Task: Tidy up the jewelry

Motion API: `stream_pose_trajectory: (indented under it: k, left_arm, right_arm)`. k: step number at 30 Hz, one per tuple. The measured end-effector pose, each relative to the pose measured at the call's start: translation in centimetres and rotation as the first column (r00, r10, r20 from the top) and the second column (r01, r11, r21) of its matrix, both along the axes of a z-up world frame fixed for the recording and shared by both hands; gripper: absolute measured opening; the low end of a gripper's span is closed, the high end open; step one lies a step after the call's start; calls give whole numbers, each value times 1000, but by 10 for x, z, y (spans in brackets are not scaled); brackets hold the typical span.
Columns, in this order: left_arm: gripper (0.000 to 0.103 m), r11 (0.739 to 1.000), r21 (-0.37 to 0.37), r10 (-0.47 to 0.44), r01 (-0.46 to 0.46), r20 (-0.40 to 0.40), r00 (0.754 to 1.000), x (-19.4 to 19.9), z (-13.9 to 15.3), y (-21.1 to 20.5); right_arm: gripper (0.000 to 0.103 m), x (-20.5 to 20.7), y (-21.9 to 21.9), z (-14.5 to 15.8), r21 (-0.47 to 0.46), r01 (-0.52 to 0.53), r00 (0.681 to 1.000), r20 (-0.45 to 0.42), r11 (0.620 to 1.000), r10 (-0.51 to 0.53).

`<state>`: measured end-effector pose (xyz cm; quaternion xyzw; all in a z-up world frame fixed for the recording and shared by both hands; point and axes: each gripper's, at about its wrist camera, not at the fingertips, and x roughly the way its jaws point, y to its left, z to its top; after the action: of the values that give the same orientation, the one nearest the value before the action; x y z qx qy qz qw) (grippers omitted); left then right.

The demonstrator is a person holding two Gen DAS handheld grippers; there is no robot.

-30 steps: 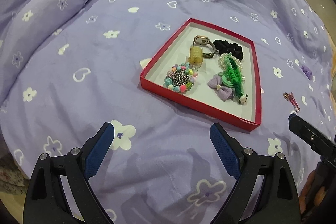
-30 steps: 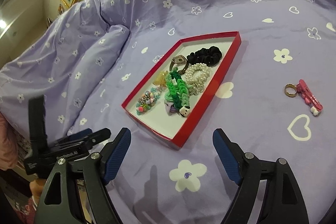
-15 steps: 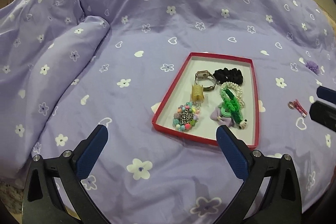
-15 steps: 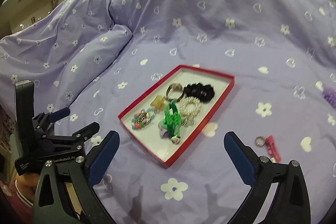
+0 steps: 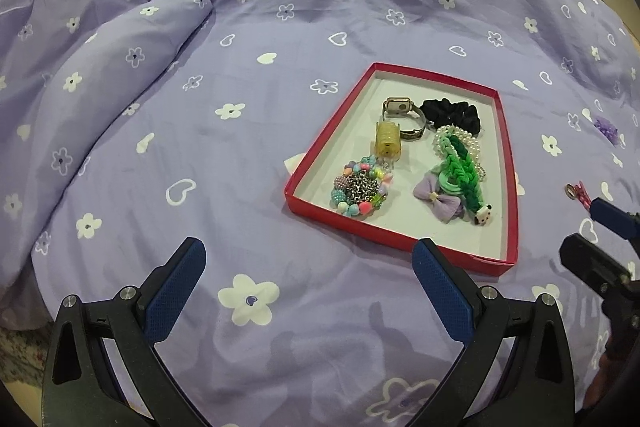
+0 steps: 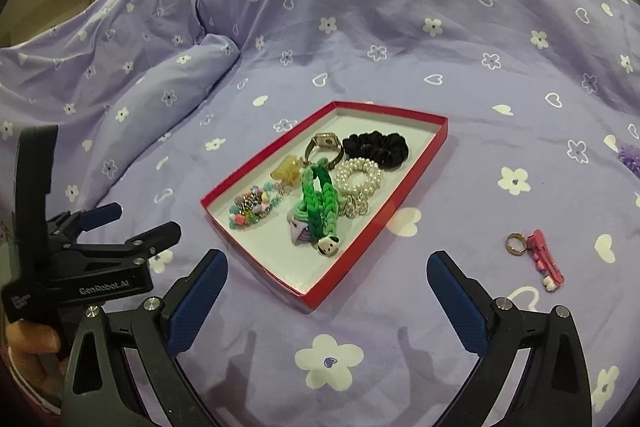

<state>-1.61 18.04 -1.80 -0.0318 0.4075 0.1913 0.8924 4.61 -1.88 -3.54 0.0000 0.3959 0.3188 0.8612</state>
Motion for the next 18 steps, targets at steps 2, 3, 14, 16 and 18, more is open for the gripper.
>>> stream_pose_trajectory:
  k: [2,3,14,16,18]
  left_arm:
    - [103,1000,-2,4,-4,11,1000,-1,0,1]
    - [103,1000,-2,4,-4,21,1000,-2,0,2]
    - [103,1000,6,-27,27,114,993,-16,8,-2]
    - [103,1000,15,-29,27,123,992,-18,12,-4]
    - [103,999,19,-36,34,130,991,-21,18,-7]
  right_arm:
    - [101,0,2,-3,-3,2,1000,9,1000,-2]
    - [101,0,3,-5,-4,5,1000,19,1000,-5]
    - [101,-3,4,-14,-5,23,999,39,1000,-22]
    - [101,-4,3,-11,-2,25,999,41,1000,-25]
    - [101,-6,0,-7,6,28,999,47,1000,-29]
